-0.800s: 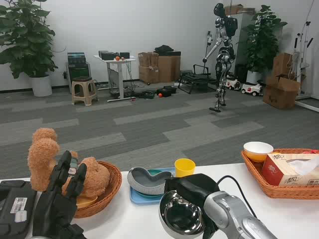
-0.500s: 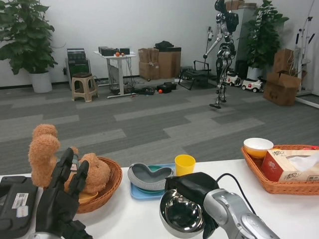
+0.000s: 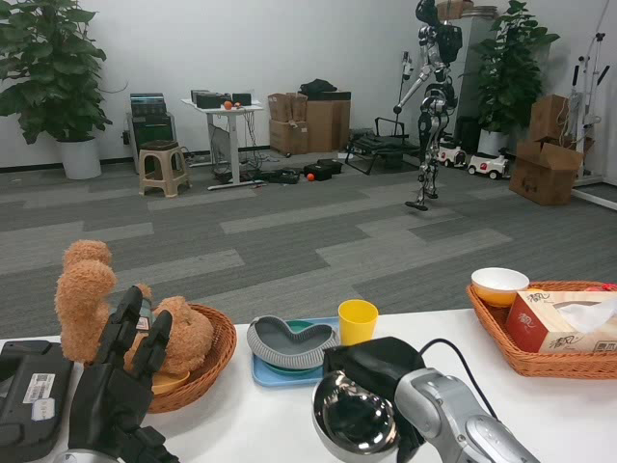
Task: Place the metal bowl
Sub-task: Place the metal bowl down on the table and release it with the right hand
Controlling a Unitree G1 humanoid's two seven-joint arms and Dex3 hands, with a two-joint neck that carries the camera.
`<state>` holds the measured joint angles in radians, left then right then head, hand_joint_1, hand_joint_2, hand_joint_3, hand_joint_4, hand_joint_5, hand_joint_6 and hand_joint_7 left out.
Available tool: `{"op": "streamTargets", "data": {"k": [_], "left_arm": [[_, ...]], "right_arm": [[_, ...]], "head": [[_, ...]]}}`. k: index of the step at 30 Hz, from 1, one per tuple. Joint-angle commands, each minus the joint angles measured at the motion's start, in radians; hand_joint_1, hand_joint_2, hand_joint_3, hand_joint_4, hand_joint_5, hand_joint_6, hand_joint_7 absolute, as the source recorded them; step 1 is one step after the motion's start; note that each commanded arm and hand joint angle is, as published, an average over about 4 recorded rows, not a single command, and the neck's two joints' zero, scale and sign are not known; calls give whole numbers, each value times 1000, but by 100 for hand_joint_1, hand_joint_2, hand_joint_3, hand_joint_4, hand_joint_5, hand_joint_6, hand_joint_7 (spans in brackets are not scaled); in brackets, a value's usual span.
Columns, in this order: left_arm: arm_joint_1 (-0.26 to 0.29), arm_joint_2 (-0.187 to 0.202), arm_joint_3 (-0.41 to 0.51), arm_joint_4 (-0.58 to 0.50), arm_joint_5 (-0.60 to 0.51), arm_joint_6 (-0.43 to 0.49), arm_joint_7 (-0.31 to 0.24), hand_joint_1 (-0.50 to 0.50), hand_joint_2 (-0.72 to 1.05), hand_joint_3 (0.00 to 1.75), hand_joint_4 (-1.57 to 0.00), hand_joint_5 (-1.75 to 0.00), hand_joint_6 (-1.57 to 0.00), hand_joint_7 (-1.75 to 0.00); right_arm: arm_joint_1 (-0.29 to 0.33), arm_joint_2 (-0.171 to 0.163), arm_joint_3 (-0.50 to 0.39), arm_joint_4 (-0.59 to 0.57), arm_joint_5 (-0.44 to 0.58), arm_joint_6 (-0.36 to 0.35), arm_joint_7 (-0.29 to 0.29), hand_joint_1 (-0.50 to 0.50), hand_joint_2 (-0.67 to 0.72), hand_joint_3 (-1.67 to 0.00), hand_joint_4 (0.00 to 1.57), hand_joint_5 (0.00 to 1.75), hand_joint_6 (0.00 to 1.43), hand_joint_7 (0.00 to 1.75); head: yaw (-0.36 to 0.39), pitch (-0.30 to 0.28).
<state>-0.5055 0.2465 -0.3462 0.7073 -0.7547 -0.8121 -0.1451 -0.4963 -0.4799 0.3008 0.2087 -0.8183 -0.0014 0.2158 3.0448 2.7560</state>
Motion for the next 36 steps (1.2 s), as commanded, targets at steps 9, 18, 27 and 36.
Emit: {"op": "streamTargets", "data": {"k": [9, 18, 27, 36], "left_arm": [[5, 2, -1, 11, 0, 4, -5, -50, -55, 0, 0, 0, 0, 0], [1, 2, -4, 17, 0, 4, -5, -50, -55, 0, 0, 0, 0, 0], [-2, 1, -10, 21, -2, 4, -5, -50, -55, 0, 0, 0, 0, 0], [-2, 1, -10, 23, -2, 4, -4, -50, -55, 0, 0, 0, 0, 0]], "right_arm": [[-8, 26, -10, 243, -66, -15, -154, 6, -29, -135, 137, 78, 116, 98], [-43, 74, -43, 420, -81, -15, -277, 8, -29, -135, 145, 87, 106, 105], [-126, 126, -59, 684, -88, -40, -380, 12, -29, -127, 139, 104, 69, 127], [-164, 142, -62, 863, -88, -40, -414, 12, -27, -127, 123, 116, 66, 140]], "head": [[-5, -12], [-22, -32], [-45, -64], [-105, -114]]}}
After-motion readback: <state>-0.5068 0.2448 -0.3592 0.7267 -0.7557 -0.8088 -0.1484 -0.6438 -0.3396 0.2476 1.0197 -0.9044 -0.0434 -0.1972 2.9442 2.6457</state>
